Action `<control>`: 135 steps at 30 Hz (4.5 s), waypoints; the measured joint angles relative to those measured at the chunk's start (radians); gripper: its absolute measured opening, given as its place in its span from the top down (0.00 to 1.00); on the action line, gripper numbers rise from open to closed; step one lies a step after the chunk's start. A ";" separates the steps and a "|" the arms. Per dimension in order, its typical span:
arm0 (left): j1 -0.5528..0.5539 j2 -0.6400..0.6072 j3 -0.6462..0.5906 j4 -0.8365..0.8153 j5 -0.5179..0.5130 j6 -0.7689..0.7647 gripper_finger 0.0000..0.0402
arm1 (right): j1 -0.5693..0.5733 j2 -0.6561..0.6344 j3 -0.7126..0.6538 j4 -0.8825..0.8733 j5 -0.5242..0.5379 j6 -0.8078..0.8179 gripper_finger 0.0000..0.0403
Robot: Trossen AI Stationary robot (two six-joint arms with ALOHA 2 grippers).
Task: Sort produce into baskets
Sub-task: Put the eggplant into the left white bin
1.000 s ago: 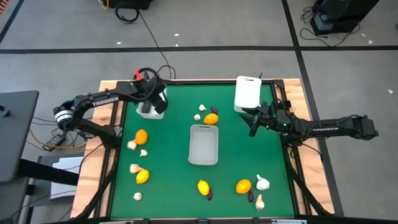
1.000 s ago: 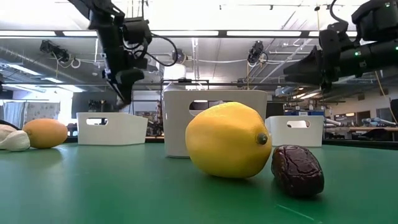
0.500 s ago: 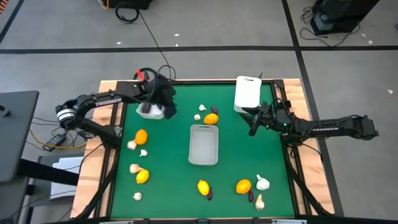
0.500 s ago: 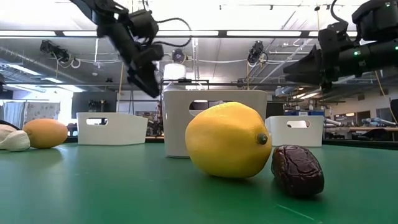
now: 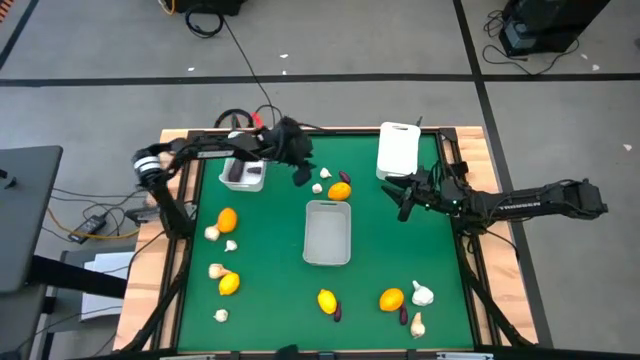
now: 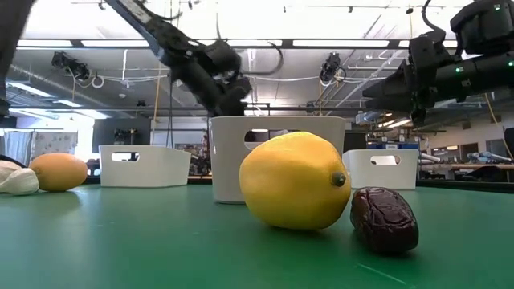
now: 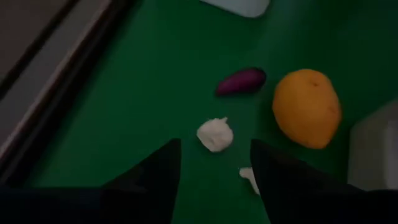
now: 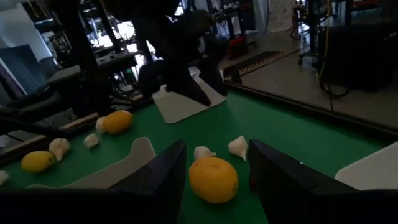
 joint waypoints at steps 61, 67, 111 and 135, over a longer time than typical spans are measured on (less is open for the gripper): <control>-0.133 0.364 0.770 -0.659 -0.028 -0.013 0.51 | 0.109 0.262 0.262 -0.392 0.149 0.037 0.54; -0.120 0.159 0.544 -0.508 -0.056 -0.021 0.51 | -0.002 0.409 0.421 -0.415 0.006 -0.174 0.54; -0.115 -0.213 -0.278 0.199 -0.073 -0.125 0.51 | -0.348 1.236 1.211 -1.094 -0.375 -0.782 0.57; -0.110 -0.212 -0.277 0.275 -0.125 -0.081 0.51 | -0.382 1.081 1.209 -1.034 -0.350 -0.721 0.96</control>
